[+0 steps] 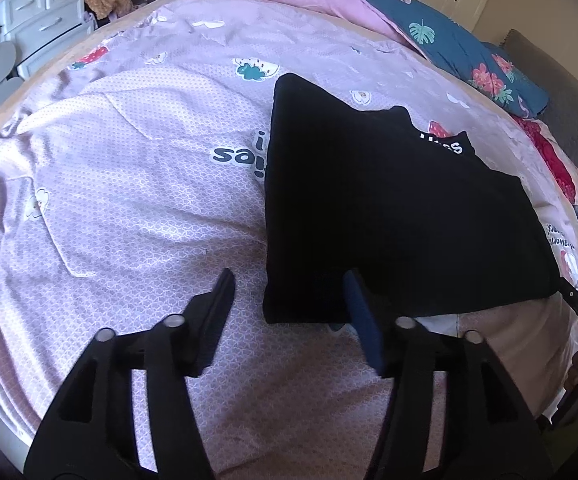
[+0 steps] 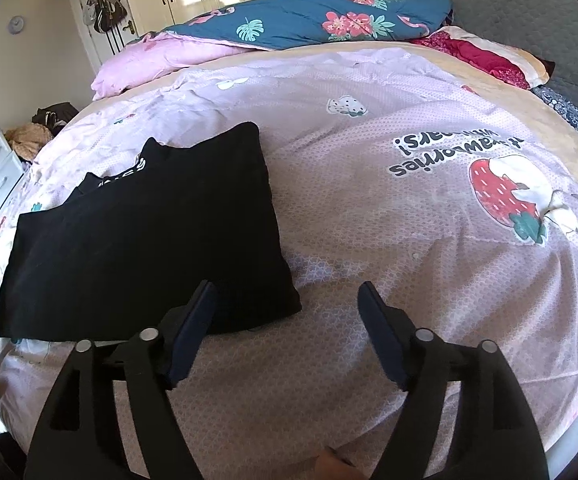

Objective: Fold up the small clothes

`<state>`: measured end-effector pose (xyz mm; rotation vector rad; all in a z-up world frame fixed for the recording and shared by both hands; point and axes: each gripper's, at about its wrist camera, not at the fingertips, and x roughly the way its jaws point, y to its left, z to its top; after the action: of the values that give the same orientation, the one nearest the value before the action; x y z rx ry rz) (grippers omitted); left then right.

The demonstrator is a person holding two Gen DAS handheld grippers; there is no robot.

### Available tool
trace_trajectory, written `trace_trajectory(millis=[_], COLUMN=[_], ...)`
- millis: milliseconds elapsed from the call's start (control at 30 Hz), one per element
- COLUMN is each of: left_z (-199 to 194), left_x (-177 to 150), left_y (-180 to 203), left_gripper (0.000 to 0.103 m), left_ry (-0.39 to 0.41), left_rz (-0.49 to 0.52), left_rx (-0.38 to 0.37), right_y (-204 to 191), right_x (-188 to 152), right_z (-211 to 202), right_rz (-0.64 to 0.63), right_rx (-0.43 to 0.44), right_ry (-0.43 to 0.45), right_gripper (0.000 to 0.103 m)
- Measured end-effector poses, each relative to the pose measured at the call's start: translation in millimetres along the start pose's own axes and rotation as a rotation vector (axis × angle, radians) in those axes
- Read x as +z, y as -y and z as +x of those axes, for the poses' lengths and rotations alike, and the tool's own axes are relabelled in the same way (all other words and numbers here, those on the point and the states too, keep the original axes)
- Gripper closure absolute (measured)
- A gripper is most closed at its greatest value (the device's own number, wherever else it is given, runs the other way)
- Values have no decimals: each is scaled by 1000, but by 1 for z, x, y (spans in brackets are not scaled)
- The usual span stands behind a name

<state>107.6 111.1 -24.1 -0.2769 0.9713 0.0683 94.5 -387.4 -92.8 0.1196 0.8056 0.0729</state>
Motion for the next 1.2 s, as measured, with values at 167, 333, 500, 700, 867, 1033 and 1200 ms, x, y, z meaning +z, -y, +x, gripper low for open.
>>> trace_trajectory(millis=[167,333,500,700,867,1033,1200], left_z=[-9,-19,-24,-28,-34,-40,-43], left_x=[2,5,4,1,0,0,-1], left_y=[1,8,14,21,25,23,18], left_gripper=[32,14,9,9,9,9,9], left_ry=[21,41,47,45,55,65,70], left_rz=[-4,17,35,55,65,61,50], left_rx=[-1,6,7,10,6,7,13], right_y=[0,0,0,-1,-4,-10,-22], right_x=[-1,-2,-3,-3,-3,-1,1], right_z=[-5,-10,-13,-26,-36,-46,-53], right_rz=[0,-6,-6,-24,-39,-42,-71], right_rx=[2,-6,-10,-14,-20,-6,-5], right_ry=[3,10,13,37,60,78,97], right_gripper=[12,8,4,4,4,4,4])
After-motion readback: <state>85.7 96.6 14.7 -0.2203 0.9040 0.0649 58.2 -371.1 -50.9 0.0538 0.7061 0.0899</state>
